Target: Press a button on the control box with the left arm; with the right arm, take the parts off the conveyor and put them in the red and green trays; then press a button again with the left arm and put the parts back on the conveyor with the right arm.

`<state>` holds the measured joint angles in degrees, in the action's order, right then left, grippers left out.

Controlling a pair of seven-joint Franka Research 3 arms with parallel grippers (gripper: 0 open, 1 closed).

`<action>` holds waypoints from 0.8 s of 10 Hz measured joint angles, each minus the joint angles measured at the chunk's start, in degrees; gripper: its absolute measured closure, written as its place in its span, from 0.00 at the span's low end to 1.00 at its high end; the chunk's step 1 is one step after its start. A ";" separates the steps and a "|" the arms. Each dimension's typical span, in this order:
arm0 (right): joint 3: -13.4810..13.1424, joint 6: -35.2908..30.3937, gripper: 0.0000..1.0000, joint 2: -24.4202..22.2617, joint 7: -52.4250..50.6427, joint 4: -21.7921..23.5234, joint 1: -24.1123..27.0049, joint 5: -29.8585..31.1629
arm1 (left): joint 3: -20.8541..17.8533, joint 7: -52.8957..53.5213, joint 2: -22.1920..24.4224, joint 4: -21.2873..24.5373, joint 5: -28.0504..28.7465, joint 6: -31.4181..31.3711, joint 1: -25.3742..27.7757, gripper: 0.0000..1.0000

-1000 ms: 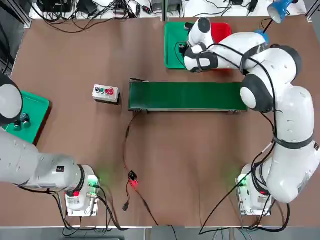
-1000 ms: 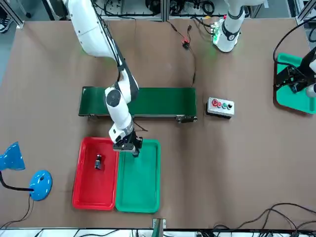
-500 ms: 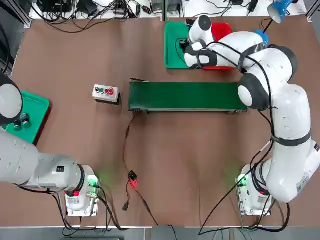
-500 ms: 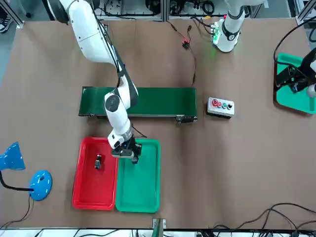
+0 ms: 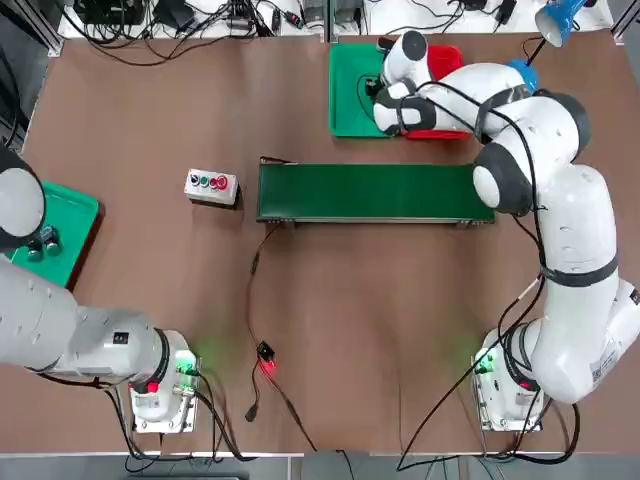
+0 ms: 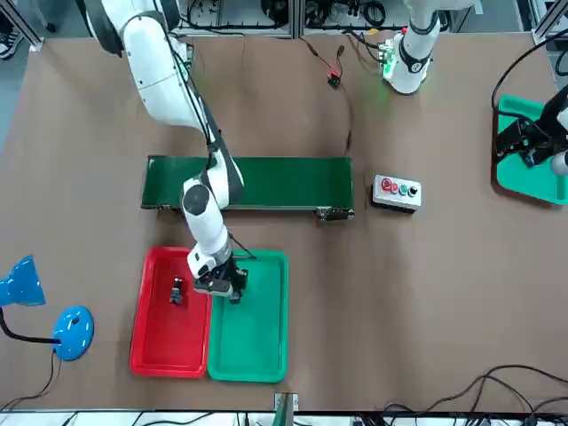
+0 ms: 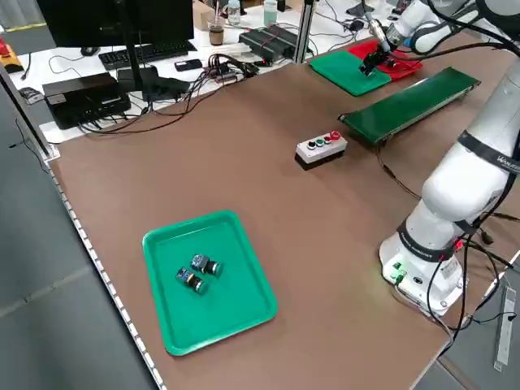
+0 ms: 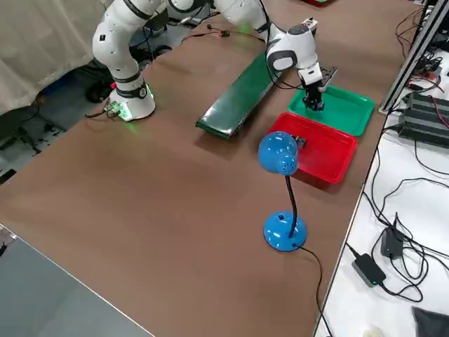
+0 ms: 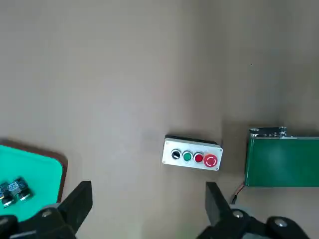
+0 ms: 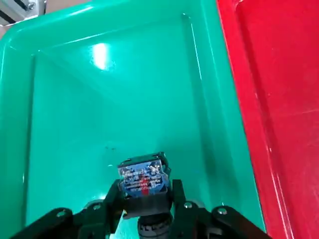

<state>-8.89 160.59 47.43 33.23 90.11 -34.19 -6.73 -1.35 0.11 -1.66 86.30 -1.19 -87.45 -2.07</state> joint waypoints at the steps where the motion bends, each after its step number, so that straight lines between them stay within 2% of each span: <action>1: 0.00 0.00 0.56 0.26 0.00 -0.37 0.04 0.00 | 0.00 0.00 0.00 0.00 0.00 0.00 -0.02 0.00; 6: -0.03 0.04 0.53 2.66 0.00 -3.20 0.98 0.00 | 0.08 0.00 0.00 0.00 0.00 0.00 -0.22 0.00; 7: -0.03 0.06 0.45 2.68 0.04 -3.74 1.14 -0.03 | 0.09 0.00 0.00 0.00 0.00 0.00 -0.22 0.00; 8: -0.03 0.06 0.33 2.68 0.04 -4.42 1.49 -0.03 | 0.10 0.00 0.00 0.00 0.00 0.00 -0.22 0.00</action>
<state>-8.92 160.65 50.11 33.28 85.69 -32.70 -6.77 -1.25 0.11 -1.66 86.30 -1.19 -87.45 -2.29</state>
